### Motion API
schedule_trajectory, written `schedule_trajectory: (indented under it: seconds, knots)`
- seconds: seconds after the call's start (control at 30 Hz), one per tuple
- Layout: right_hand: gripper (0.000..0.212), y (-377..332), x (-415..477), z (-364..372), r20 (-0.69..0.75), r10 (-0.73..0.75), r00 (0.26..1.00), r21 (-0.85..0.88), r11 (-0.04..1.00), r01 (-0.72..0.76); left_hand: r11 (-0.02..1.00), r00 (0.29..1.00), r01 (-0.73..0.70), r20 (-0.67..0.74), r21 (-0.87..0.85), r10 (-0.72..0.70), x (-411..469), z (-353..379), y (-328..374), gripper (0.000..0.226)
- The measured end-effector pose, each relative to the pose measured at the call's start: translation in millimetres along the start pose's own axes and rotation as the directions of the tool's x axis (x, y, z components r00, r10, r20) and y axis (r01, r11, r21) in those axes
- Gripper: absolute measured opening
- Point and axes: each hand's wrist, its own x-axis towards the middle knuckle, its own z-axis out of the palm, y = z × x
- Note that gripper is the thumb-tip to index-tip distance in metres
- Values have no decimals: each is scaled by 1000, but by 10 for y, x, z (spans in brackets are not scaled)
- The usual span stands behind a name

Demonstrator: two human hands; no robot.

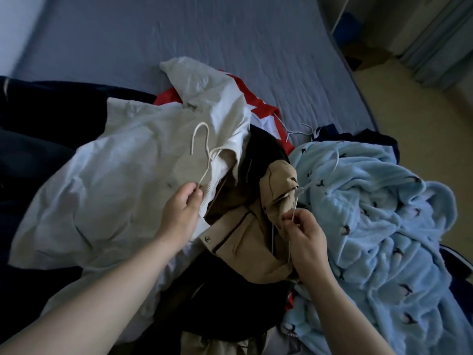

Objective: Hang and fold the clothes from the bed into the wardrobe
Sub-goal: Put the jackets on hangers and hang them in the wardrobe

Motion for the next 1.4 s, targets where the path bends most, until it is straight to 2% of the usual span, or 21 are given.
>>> schedule_trajectory:
  seconds: [0.13, 0.4, 0.73, 1.0, 1.27, 1.4]
  knots:
    - [20, -474, -227, -100, 34, -35, 999, -31, 999, 37, 992, 996, -87, -25, 89, 89, -55, -426, 389, 22]
    - [17, -1793, -666, -367, 52, -164, 985, -68, 984, 167, 977, 976, -173, -109, 121, 187, -241, -1503, 1487, 24]
    - [20, -3363, -1464, -801, 19, -334, 942, -55, 941, 334, 944, 888, -287, -324, 162, 326, -731, -2905, 2802, 27]
    - [19, -4729, -2019, -1062, -55, -502, 863, -21, 865, 501, 923, 806, -362, -452, 132, 381, -1116, -3951, 3804, 33]
    - [15, -5368, -2523, -1340, -185, -607, 773, -14, 788, 615, 887, 753, -462, -532, -10, 387, -1474, -4523, 4393, 33]
    - [13, -5461, -2743, -1536, -253, -660, 708, -52, 740, 671, 844, 721, -537, -522, -4, 456, -1658, -4644, 4567, 35]
